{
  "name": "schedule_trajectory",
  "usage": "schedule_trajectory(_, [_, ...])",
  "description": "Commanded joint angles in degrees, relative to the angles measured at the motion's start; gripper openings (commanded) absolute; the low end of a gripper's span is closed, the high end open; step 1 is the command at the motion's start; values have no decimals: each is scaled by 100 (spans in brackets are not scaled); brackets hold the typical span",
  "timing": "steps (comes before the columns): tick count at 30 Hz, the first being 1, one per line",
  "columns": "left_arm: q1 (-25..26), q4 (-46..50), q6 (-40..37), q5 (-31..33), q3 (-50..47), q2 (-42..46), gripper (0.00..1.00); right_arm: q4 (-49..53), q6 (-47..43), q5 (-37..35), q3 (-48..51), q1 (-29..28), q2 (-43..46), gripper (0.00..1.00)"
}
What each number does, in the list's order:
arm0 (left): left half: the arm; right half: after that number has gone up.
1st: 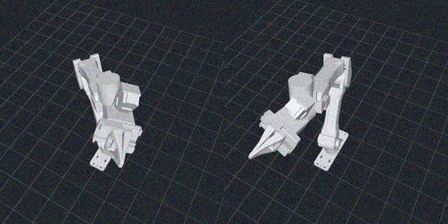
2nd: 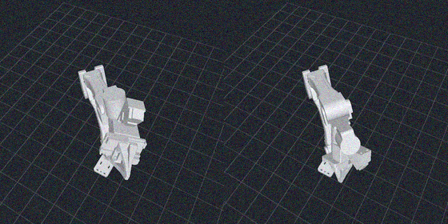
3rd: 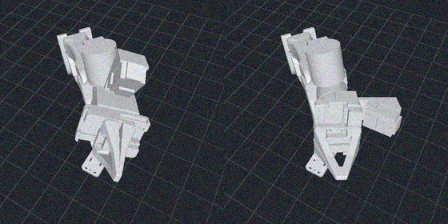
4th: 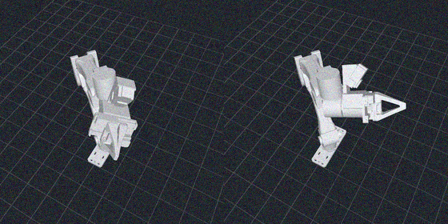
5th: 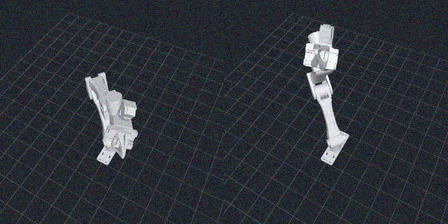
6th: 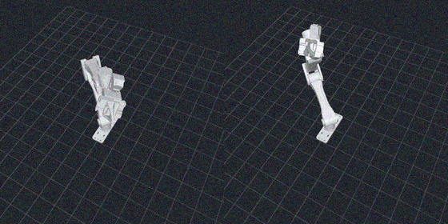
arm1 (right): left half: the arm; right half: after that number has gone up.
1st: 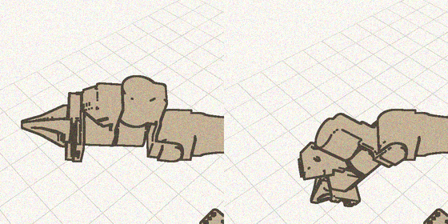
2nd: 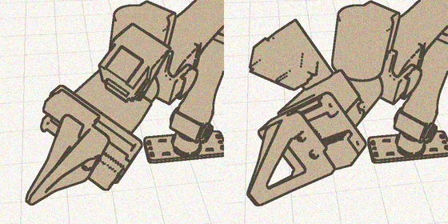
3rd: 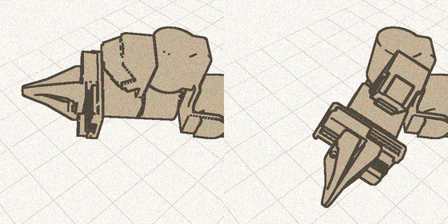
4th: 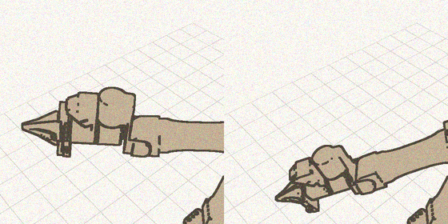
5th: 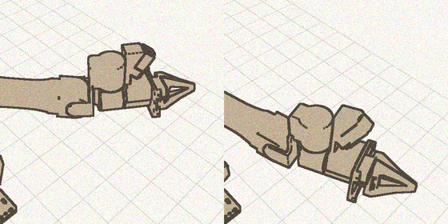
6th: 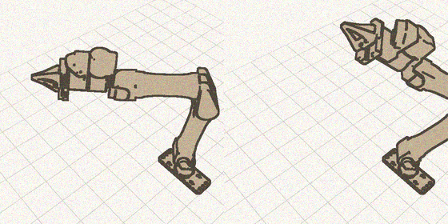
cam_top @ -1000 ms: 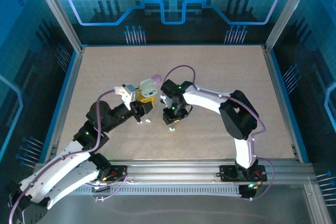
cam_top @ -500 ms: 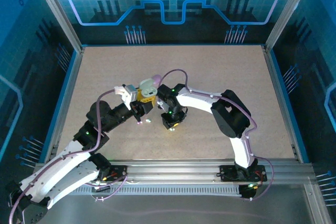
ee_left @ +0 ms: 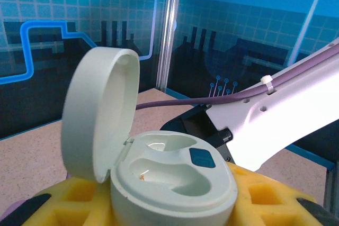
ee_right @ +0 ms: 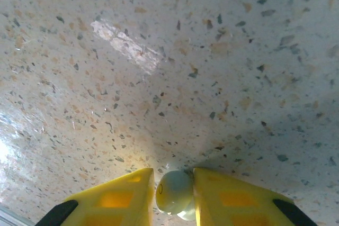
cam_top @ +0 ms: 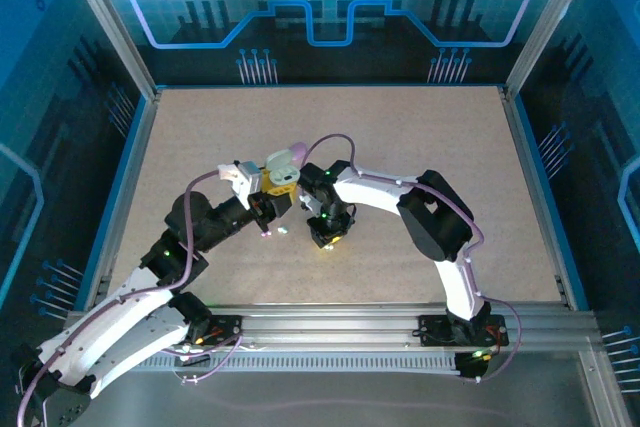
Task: Insert wireless bluetooth earbuds into charging case
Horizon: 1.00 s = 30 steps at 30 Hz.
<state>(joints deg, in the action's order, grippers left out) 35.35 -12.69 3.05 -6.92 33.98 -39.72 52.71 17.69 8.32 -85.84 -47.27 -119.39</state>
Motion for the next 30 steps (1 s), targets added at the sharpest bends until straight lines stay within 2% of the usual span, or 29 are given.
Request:
schedule_trajectory(1, [-40, -203, 90, -90, 105, -18, 25, 160, -5, 26, -178, -84, -167, 29])
schedule_trajectory(5, [-41, -209, 95, -90, 109, -27, 25, 187, 60, 34, -222, -87, -216, 28])
schedule_trajectory(12, [-46, -208, 107, -77, 105, -48, 25, 164, 223, 77, -212, -77, -184, 21])
schedule_trajectory(18, [-42, -217, 116, -90, 127, -82, 25, -98, 419, 190, -8, 49, 382, 16])
schedule_trajectory(23, [-45, -209, 108, -72, 126, -97, 25, -781, 706, 1007, 582, 501, 1481, 16])
schedule_trajectory(30, [-41, -283, 90, -63, 135, -174, 25, -2514, 1597, 3250, 1829, 1659, 3288, 16])
